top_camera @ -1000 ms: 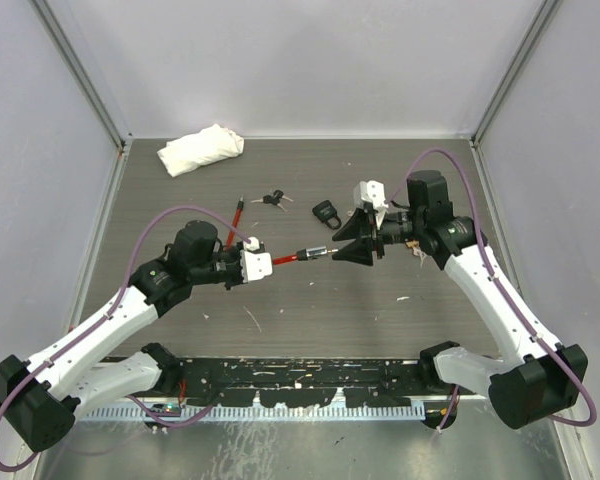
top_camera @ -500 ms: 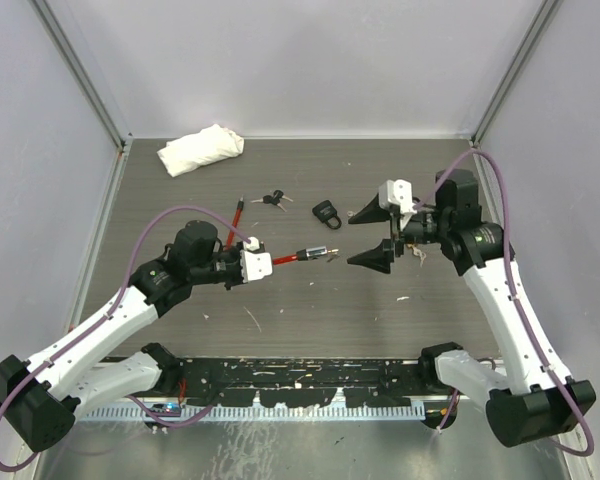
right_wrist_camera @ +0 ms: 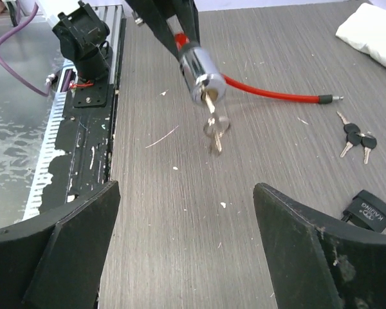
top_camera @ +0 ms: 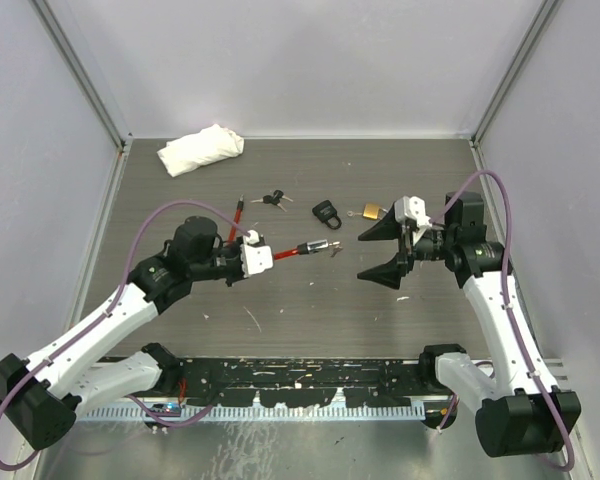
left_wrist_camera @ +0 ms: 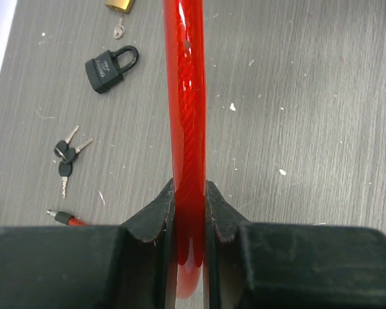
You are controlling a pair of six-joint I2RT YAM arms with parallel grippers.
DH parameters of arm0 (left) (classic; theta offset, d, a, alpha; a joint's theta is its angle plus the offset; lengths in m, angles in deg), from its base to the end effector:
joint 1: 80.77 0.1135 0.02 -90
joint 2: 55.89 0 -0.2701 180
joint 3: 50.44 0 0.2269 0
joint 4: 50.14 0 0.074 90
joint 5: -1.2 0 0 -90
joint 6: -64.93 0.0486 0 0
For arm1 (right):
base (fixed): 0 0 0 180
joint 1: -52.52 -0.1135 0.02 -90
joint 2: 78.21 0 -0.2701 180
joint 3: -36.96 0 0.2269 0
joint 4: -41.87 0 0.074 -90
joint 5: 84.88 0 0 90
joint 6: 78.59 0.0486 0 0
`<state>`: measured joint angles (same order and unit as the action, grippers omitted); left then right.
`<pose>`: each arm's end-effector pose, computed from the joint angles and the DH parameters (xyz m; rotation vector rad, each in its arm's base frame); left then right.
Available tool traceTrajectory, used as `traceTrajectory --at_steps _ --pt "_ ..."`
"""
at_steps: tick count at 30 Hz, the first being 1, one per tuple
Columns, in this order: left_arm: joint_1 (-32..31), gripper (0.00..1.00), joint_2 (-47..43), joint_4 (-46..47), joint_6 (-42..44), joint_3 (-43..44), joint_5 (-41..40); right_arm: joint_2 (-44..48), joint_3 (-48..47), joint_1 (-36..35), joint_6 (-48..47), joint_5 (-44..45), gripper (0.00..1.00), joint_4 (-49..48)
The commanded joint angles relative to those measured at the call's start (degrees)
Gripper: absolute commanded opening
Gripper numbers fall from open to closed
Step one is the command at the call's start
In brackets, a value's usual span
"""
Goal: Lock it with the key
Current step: Adjust the key in the lock.
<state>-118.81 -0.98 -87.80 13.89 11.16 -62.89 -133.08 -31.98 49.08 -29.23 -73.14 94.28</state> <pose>0.1374 -0.1344 0.3004 1.4978 1.4505 -0.4662 0.1473 0.0565 0.3375 -1.2492 1.3148 1.0406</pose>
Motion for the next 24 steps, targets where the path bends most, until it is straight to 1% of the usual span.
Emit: traceTrajectory --at_steps 1,6,9,13,17,21,24 --pt "-0.2 0.00 -0.9 3.0 -1.7 5.2 0.3 1.3 1.4 1.5 -0.9 -2.8 0.90 -3.3" --pt "-0.2 0.00 -1.6 2.6 -1.9 7.2 -1.8 1.4 4.2 3.6 -1.4 -1.7 0.90 -4.3" --pt "-0.2 0.00 -1.4 1.0 -0.5 9.6 -3.4 1.1 4.7 4.1 0.3 -1.4 0.90 -5.8" --pt "-0.2 0.00 -0.3 -2.6 2.0 14.6 -5.3 0.7 6.2 4.1 6.2 -0.4 0.90 -11.2" --pt "-0.2 0.00 0.0 -4.9 2.5 18.5 -5.8 0.0 8.0 4.2 13.6 2.1 0.90 -17.8" --pt "-0.2 0.00 -1.4 -5.4 1.1 19.7 -4.6 -0.8 9.8 4.2 19.6 4.8 0.90 -23.2" --pt "-0.2 0.00 -3.1 -5.3 -0.6 18.9 -3.1 -1.6 10.5 4.1 22.0 5.1 0.90 -25.4"
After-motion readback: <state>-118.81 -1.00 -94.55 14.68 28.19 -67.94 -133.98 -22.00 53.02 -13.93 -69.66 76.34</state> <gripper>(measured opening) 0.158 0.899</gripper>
